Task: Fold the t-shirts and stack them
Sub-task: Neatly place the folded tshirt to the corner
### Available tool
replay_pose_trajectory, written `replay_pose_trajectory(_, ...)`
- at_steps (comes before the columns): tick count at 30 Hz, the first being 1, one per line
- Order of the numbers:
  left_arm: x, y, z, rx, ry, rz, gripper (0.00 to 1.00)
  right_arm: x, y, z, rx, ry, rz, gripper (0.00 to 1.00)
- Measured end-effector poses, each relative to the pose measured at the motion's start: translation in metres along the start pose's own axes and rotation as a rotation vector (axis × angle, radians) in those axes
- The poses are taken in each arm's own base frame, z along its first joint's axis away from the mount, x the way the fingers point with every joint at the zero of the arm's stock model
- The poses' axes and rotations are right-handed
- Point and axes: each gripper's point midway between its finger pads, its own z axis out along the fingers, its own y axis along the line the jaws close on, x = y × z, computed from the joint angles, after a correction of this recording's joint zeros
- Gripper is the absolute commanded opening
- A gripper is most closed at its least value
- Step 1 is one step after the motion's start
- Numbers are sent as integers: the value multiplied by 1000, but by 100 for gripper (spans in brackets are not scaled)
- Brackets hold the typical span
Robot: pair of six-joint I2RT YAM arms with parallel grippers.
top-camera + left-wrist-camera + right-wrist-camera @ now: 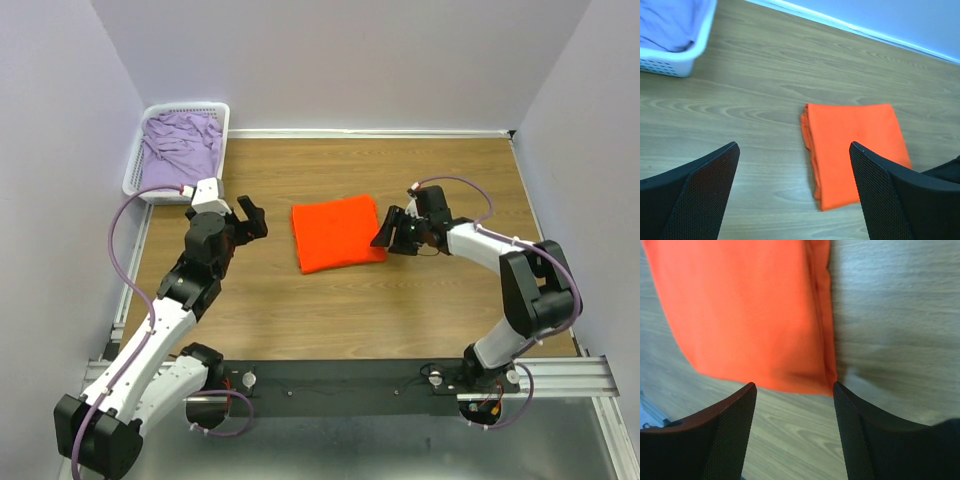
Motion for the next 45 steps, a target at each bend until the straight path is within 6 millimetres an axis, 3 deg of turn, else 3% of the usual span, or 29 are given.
replay_pose_trajectory(5, 8, 16, 3, -50, -8, 61, 96, -13, -6, 18, 54, -3, -2, 60)
replay_pose_trajectory(13, 14, 19, 10, -65, 6, 99, 95, -22, -12, 41, 73, 21, -20, 43)
replay_pose_trajectory(15, 15, 20, 11, -66, 8, 106, 95, -23, -13, 44, 78, 22, -27, 37)
replay_pose_trajectory(21, 13, 20, 12, -67, -1, 115, 94, -37, -18, 54, 109, 12, -72, 1)
replay_pose_trajectory(25, 11, 21, 12, -78, -9, 115, 94, -58, -29, 55, 156, -25, -96, 0)
replay_pose_trajectory(29, 10, 23, 12, -86, -12, 115, 94, -100, -69, 44, 279, -109, -115, 1)
replay_pose_trajectory(32, 10, 24, 12, -94, -15, 116, 94, -141, -121, 20, 432, -191, -107, 1)
replay_pose_trajectory(39, 8, 28, 12, -116, -22, 119, 93, -209, -225, -30, 718, -297, -77, 1)
replay_pose_trajectory(42, 12, 30, 15, -124, -12, 124, 93, -236, -257, -46, 805, -336, -66, 13)
replay_pose_trajectory(43, 14, 30, 16, -127, -5, 126, 93, -245, -269, -52, 841, -350, -66, 24)
replay_pose_trajectory(45, 16, 31, 17, -130, 3, 129, 93, -256, -282, -63, 894, -361, -70, 33)
